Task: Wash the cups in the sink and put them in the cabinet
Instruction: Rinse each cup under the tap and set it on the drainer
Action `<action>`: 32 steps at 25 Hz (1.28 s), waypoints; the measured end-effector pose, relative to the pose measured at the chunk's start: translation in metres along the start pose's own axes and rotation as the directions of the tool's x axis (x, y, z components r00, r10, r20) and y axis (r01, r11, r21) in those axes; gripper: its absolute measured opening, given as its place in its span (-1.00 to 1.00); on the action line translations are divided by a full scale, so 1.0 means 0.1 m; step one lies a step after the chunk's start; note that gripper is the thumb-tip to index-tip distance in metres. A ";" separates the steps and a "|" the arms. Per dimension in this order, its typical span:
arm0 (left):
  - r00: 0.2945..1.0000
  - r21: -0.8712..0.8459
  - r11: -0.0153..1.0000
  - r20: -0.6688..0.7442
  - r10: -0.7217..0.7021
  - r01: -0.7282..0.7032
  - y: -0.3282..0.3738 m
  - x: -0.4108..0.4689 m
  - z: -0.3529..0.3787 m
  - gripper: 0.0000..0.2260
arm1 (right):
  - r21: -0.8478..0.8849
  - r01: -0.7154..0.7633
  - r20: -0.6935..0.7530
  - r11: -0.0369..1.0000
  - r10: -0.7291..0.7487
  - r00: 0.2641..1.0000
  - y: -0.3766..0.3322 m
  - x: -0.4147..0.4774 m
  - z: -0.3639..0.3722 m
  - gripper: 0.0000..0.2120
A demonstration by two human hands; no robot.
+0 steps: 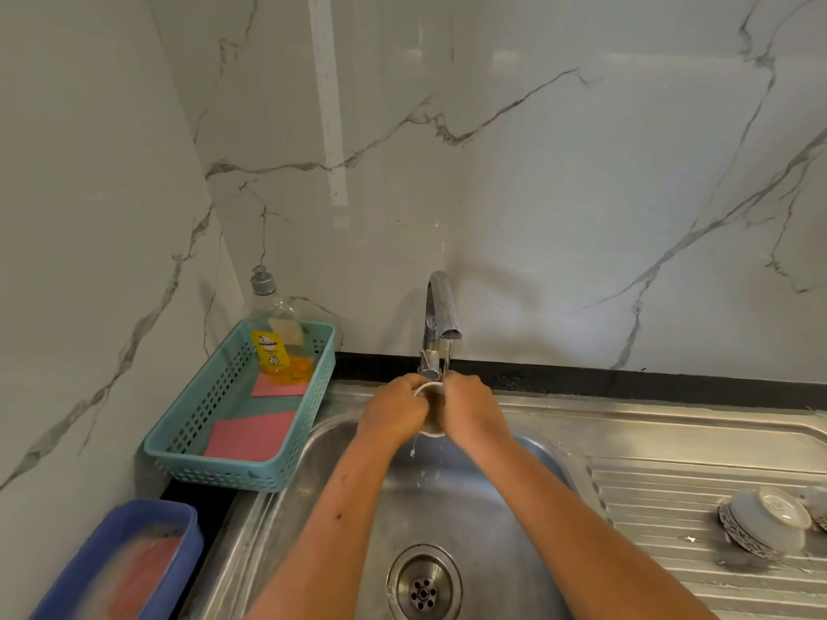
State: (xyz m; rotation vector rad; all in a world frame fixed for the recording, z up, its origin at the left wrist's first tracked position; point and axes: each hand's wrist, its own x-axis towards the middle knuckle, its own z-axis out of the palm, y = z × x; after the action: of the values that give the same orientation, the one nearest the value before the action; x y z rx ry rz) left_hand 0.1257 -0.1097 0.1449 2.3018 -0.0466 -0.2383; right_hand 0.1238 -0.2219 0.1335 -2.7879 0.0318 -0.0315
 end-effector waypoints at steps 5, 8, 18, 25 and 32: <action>0.962 -0.493 0.870 -0.227 -0.152 0.021 -0.01 -0.14 0.40 -0.57 | 0.740 -0.476 0.323 0.476 0.369 0.871 -0.01 0.05 0.09 -0.82; 0.991 -0.527 0.844 -0.028 -0.131 0.097 0.01 -0.01 0.30 -0.72 | 0.548 -0.523 0.450 0.653 0.297 0.842 0.05 0.00 0.06 -0.82; 0.907 0.065 0.986 0.389 -0.164 0.151 0.03 0.05 0.04 -0.69 | -0.193 0.255 -0.035 0.948 -0.266 0.963 0.03 -0.08 0.10 -0.64; 0.966 -0.263 0.964 -0.258 -0.028 -0.042 -0.07 0.01 0.36 -0.65 | -0.151 0.138 -0.278 0.979 -0.176 0.944 0.13 -0.05 0.06 -0.82; 0.962 -0.285 0.951 -0.271 0.041 -0.121 0.00 0.11 0.40 -0.65 | 0.676 -0.544 0.368 0.497 0.412 0.834 -0.04 -0.03 0.06 -0.82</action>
State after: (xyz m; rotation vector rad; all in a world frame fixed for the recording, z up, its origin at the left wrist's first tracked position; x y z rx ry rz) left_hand 0.1285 -0.1398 0.1167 2.0047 0.0279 0.0993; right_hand 0.1207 -0.2158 0.1295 -1.8153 0.6207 0.2639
